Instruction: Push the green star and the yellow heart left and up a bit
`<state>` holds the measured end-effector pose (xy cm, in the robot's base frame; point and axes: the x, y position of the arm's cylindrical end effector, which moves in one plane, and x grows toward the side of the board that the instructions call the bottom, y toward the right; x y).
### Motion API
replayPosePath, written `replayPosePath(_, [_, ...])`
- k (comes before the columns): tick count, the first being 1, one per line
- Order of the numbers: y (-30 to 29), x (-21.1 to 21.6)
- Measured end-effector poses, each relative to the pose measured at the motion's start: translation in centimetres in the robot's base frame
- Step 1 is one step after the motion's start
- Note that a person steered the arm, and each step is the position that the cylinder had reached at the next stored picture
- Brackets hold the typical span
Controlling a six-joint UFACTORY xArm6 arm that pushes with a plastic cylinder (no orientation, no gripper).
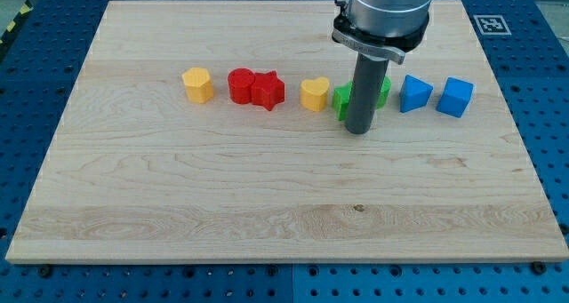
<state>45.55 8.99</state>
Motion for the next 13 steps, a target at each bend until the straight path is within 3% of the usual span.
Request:
replayPosePath(3, [-2.9,-0.3])
replayPosePath(5, [0.1,0.8])
replayPosePath(9, [3.5,-2.4])
replayPosePath(13, [-1.4,-1.8])
